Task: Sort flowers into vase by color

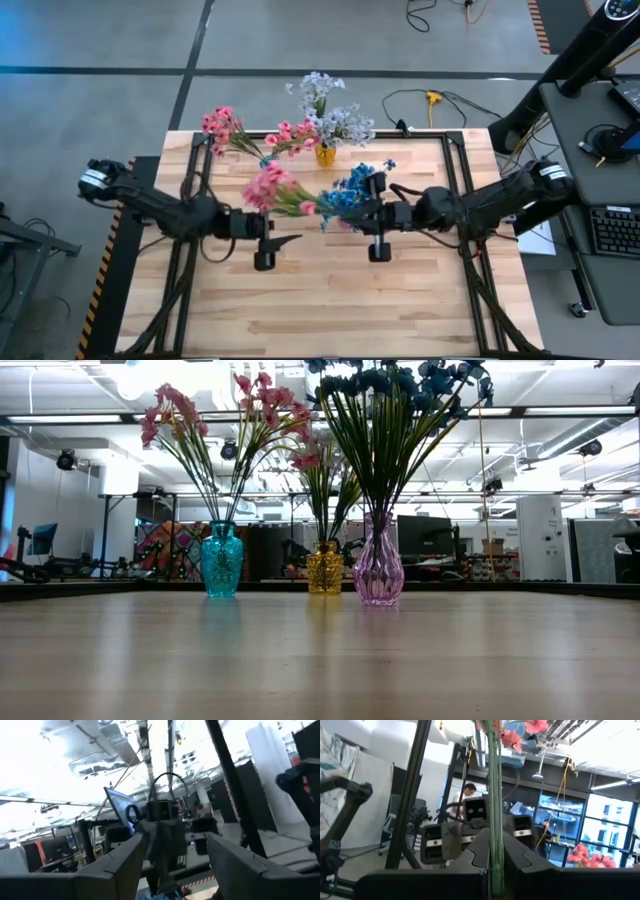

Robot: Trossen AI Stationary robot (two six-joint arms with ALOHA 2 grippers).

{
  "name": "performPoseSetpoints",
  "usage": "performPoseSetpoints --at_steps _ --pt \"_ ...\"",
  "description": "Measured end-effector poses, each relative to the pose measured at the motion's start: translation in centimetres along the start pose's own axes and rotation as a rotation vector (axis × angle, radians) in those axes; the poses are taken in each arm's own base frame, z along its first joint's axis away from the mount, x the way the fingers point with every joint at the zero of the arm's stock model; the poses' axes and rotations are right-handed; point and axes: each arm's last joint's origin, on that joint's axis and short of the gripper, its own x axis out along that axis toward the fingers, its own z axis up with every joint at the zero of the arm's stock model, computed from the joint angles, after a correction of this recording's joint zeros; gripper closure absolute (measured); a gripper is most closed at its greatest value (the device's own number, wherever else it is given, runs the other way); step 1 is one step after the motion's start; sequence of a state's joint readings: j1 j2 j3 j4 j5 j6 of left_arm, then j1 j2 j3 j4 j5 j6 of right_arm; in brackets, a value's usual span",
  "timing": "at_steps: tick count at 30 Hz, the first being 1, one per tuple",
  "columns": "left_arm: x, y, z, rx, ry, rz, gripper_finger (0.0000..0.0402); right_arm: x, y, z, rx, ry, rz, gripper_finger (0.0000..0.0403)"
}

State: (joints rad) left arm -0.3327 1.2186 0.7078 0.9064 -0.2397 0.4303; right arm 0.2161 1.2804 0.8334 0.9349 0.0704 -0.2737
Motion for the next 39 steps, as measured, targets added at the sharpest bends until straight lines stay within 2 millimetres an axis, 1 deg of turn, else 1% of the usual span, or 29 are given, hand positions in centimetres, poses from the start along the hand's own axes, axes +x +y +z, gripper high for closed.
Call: performPoseSetpoints --at_steps 3,5,7,12,14,21,25,28,31,34,39 --pt "0.7 0.8 -0.7 -0.026 0.004 0.009 0.02 1.1 0.2 -0.4 -0.005 0.033 0.009 0.0392" --pt "1.2 1.1 -0.9 -0.033 -0.006 -0.019 0.02 1.8 0.3 -0.5 -0.012 0.073 0.012 0.0392" --pt "1.8 1.1 -0.8 -0.04 -0.029 -0.052 0.02 2.5 0.3 -0.7 -0.021 0.114 0.013 0.0392" --pt "3.0 1.3 -0.3 -0.045 -0.043 -0.038 0.02 3.8 0.4 -0.8 -0.037 0.146 0.007 0.0392" --pt "3.4 1.3 -0.1 -0.046 -0.049 -0.034 0.02 4.0 0.5 -1.0 -0.039 0.15 0.008 0.0392" --pt "3.8 1.8 0.5 -0.04 -0.071 -0.011 0.02 4.1 0.6 -1.4 -0.046 0.159 0.012 0.0392" --pt "4.0 2.1 0.6 -0.036 -0.077 0.002 0.02 4.1 0.6 -1.4 -0.046 0.159 0.012 0.0392" --pt "4.6 1.9 0.3 -0.025 -0.082 -0.023 0.0203 4.2 0.6 -1.3 -0.046 0.158 0.011 0.0392" --pt "5.5 1.6 0.0 -0.016 -0.076 -0.031 0.0213 4.2 0.6 -1.3 -0.046 0.157 0.011 0.0392" --pt "6.0 1.7 0.1 -0.014 -0.087 -0.021 0.0232 4.2 0.6 -1.4 -0.047 0.168 0.014 0.0392" --pt "6.0 1.6 -0.1 0.003 -0.088 -0.021 0.0291 4.2 0.6 -1.5 -0.047 0.176 0.016 0.0392"
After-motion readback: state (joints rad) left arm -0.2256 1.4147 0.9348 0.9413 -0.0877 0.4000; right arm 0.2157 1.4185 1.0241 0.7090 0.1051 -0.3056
